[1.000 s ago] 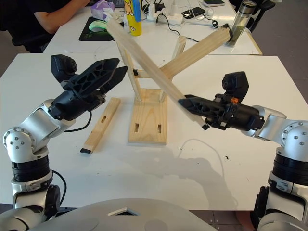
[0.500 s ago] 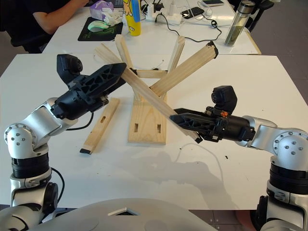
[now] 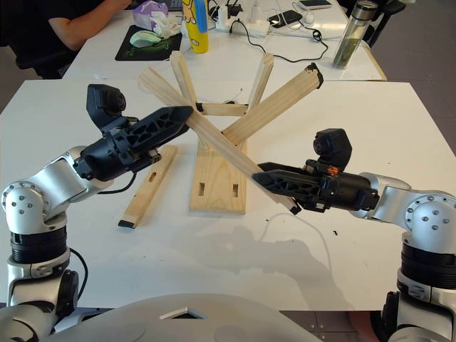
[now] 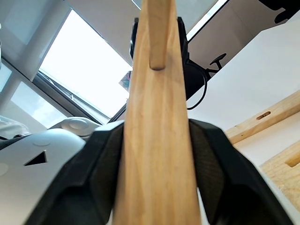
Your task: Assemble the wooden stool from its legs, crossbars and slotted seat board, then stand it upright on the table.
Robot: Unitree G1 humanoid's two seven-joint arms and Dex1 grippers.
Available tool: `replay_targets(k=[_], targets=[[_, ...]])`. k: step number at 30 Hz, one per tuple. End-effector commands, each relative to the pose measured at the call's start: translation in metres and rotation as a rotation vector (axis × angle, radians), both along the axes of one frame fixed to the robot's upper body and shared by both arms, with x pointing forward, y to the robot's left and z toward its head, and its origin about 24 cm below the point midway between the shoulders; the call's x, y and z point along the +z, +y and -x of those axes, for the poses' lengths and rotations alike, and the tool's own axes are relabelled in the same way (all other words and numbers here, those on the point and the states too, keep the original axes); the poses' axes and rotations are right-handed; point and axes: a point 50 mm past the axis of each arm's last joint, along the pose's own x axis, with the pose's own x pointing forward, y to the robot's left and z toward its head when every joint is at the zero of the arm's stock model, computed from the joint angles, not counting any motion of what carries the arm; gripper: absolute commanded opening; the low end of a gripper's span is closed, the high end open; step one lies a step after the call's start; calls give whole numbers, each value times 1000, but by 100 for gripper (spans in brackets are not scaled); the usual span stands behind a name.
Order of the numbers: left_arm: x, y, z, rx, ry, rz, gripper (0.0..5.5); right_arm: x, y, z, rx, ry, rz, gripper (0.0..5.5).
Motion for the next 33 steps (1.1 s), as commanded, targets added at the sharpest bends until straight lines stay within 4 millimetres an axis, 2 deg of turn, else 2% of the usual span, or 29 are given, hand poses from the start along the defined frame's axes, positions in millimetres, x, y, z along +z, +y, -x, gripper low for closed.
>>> replay_targets(k=[1, 2, 3, 9, 12, 15, 16, 19, 21, 23, 25, 28, 33], targets=[[3, -1, 1, -21, -23, -14, 204, 1, -1, 0, 12, -7, 16, 206], [3, 0, 1, -19, -23, -14, 204, 1, -2, -1, 0, -8, 22, 206], [3, 0, 1, -18, -25, -14, 204, 0, -2, -3, -4, -1, 21, 243], [3, 2, 2, -10, -33, -18, 204, -4, -7, -1, -11, 6, 67, 327], [6, 4, 0, 10, -50, -29, 204, -10, -14, 0, -43, 21, 109, 361], [9, 13, -2, 44, -75, -50, 204, -19, -30, -1, -133, 21, 181, 404], [10, 20, -3, 63, -84, -70, 204, -24, -40, -7, -215, 11, 216, 412], [17, 40, -4, 109, -118, -128, 204, -54, -61, -19, -399, -60, 462, 412], [25, 50, -4, 118, -150, -171, 204, -70, -64, -22, -456, -99, 523, 412], [31, 60, -7, 133, -174, -212, 204, -89, -61, -19, -443, -193, 665, 412], [39, 77, -19, 224, -217, -276, 204, -106, -44, -13, -367, -367, 794, 412], [48, 94, -30, 320, -302, -393, 204, -111, -18, -2, -315, -492, 760, 412], [44, 96, -33, 298, -352, -451, 204, -134, 6, 17, -203, -587, 827, 412]])
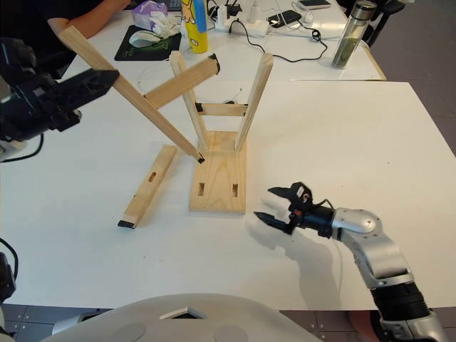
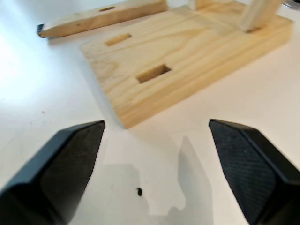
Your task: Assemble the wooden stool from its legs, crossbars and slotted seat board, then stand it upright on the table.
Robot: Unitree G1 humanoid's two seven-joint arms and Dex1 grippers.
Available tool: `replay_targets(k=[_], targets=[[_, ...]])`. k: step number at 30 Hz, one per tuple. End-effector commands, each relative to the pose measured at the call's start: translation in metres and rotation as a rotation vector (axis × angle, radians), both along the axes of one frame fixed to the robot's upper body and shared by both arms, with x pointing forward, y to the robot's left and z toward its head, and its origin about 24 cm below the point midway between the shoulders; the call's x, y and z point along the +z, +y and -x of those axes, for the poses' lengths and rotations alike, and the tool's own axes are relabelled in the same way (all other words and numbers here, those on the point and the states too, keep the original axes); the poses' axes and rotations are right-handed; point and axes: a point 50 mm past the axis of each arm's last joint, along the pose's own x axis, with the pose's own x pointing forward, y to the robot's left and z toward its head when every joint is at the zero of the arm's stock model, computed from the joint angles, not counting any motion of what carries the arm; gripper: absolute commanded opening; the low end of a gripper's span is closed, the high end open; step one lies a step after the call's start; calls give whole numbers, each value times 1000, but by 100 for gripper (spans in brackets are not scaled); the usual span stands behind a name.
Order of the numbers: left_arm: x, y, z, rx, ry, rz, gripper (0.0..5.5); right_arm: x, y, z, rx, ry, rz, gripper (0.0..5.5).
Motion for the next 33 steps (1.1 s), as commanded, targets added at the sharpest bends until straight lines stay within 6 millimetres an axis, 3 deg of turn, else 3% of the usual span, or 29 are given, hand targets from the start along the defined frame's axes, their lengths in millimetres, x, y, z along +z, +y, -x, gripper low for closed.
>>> replay_targets(k=[1, 4, 6, 11, 17, 20, 26, 30, 33], targets=[[-3, -1, -2, -29, -35, -42, 204, -18, 16, 9, 52, -51, 102, 412], [-10, -7, -4, -35, -78, -136, 204, -31, 18, -8, -82, -223, 254, 412], [-17, -8, -9, -24, -106, -221, 204, -38, 23, -7, -115, -221, 229, 412], [-24, -5, -14, -35, -122, -235, 203, -46, 25, -4, -126, -191, 194, 412], [-28, -4, -16, -42, -143, -272, 203, -38, -8, -30, -392, -312, 304, 412], [-31, -9, -16, -44, -172, -315, 203, -32, -15, -35, -442, -340, 307, 412], [-28, -23, -19, -19, -266, -290, 203, -18, -5, -32, -449, -247, 55, 412], [-26, -39, -17, -38, -318, -276, 203, 2, 22, -33, -517, -168, -294, 352], [-33, -44, -17, -59, -313, -305, 203, 9, 43, -37, -584, -119, -417, 313]])
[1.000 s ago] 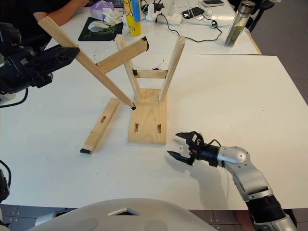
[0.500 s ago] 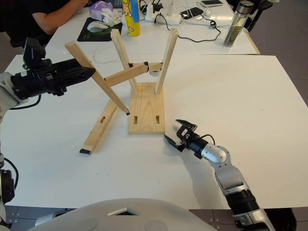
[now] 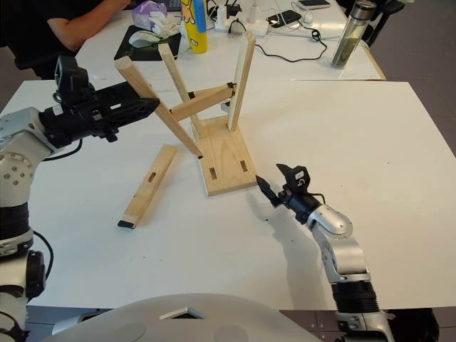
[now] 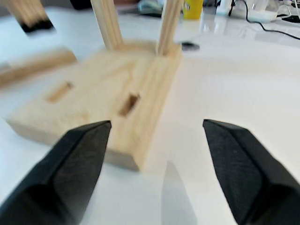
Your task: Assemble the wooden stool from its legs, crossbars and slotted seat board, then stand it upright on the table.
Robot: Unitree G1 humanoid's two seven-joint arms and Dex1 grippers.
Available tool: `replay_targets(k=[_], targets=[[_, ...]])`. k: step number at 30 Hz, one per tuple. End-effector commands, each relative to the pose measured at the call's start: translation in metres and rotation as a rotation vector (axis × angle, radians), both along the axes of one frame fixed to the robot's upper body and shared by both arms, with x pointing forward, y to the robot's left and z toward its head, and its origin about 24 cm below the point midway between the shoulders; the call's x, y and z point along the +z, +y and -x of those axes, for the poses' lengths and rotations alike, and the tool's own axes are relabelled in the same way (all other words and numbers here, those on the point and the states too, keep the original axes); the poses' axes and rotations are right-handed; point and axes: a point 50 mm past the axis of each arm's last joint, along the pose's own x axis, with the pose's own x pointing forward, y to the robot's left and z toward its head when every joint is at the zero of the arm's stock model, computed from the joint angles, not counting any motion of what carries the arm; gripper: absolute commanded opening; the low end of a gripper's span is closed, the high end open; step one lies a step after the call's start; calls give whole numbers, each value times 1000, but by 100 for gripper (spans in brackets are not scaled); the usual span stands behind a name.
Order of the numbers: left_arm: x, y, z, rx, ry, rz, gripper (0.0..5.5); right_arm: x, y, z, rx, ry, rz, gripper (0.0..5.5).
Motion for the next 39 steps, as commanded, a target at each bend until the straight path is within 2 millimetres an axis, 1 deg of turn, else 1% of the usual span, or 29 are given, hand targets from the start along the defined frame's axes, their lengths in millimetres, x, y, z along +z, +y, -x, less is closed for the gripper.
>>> replay_targets(k=[1, 4, 5, 7, 9, 14, 17, 20, 26, 32, 34, 39], targets=[[-2, -8, 0, -24, -23, -38, 203, 7, 26, -7, -57, 30, -130, 293], [-11, -15, -1, -53, -15, -55, 203, -10, 40, -14, -92, 89, -28, 249], [-13, -18, -1, -66, -12, -56, 203, -16, 43, -14, -90, 110, -3, 240], [-17, -22, -1, -85, -8, -64, 203, -26, 49, -11, -85, 155, 22, 199], [-21, -25, -1, -97, 3, -66, 203, -36, 54, -7, -68, 200, 79, 171], [-34, -31, 6, -113, 36, -76, 203, -46, 57, -1, -38, 248, 143, 96], [-40, -32, 9, -113, 51, -102, 203, -46, 59, -1, -23, 255, 153, 53], [-43, -29, 8, -100, 50, -124, 203, -47, 59, 0, -22, 262, 157, 2], [-38, -22, 2, -75, 27, -153, 203, -51, 63, 6, 5, 291, 171, 0], [-44, -17, -1, -91, 82, -193, 203, -56, 65, 10, 19, 319, 200, 0], [-52, -19, 1, -111, 95, -226, 203, -56, 65, 9, 15, 319, 199, 0], [-60, -37, 3, -190, 96, -262, 203, -55, 67, 9, 21, 319, 199, 0]])
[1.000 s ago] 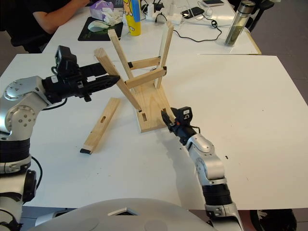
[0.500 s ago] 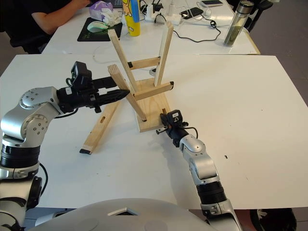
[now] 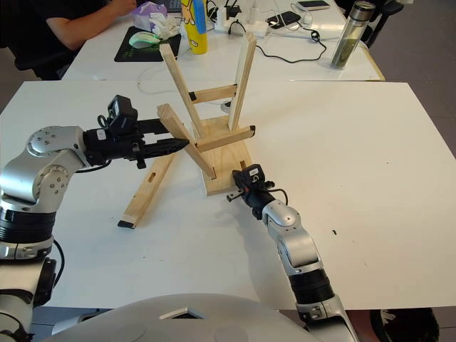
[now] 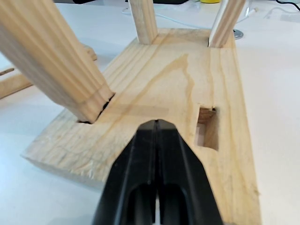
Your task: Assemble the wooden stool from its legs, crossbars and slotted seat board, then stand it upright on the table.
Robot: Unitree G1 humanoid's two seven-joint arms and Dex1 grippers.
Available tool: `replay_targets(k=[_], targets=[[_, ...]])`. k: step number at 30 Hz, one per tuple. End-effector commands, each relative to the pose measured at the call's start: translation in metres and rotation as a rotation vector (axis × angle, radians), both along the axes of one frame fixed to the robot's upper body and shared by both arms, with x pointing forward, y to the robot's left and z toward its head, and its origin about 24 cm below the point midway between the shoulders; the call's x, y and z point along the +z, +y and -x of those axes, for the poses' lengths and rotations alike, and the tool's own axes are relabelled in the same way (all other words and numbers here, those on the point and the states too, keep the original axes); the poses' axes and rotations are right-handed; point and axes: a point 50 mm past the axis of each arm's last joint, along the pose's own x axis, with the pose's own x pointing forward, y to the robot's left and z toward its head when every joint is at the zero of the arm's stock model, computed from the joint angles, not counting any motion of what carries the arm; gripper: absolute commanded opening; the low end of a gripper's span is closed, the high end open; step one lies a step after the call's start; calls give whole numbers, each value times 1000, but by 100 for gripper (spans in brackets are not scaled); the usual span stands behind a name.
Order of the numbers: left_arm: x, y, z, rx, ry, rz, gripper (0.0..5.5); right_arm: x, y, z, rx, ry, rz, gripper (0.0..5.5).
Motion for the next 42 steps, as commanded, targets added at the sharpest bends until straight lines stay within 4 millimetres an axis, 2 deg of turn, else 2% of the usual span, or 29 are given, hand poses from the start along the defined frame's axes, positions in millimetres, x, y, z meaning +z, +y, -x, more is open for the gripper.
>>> replay_targets(k=[1, 6, 12, 14, 21, 25, 26, 27, 33, 42], targets=[[-20, -10, 2, -38, 70, -73, 203, -30, -1, 17, 12, 180, 46, 0], [-34, -10, 2, -21, 108, -87, 203, -29, 1, 16, 30, 179, 47, 0], [-58, 2, 15, -1, 187, -143, 203, -29, 2, 17, 43, 185, 50, 0], [-62, 5, 13, 9, 183, -175, 203, -30, 2, 17, 41, 188, 49, 0], [-57, -1, 1, 39, 150, -150, 203, -29, 4, 14, 56, 191, 55, 0], [-57, -2, 4, 30, 155, -121, 203, -31, 4, 13, 57, 200, 62, 0], [-55, -3, 4, 30, 148, -113, 203, -32, 4, 12, 57, 201, 64, 0], [-52, -3, 4, 30, 141, -98, 239, -32, 3, 12, 55, 201, 65, 0], [-27, -4, 1, 45, 85, 26, 324, -34, 3, 11, 44, 205, 70, 0], [28, 4, 13, 53, 2, 155, 466, -37, 0, 9, 20, 210, 69, 0]])
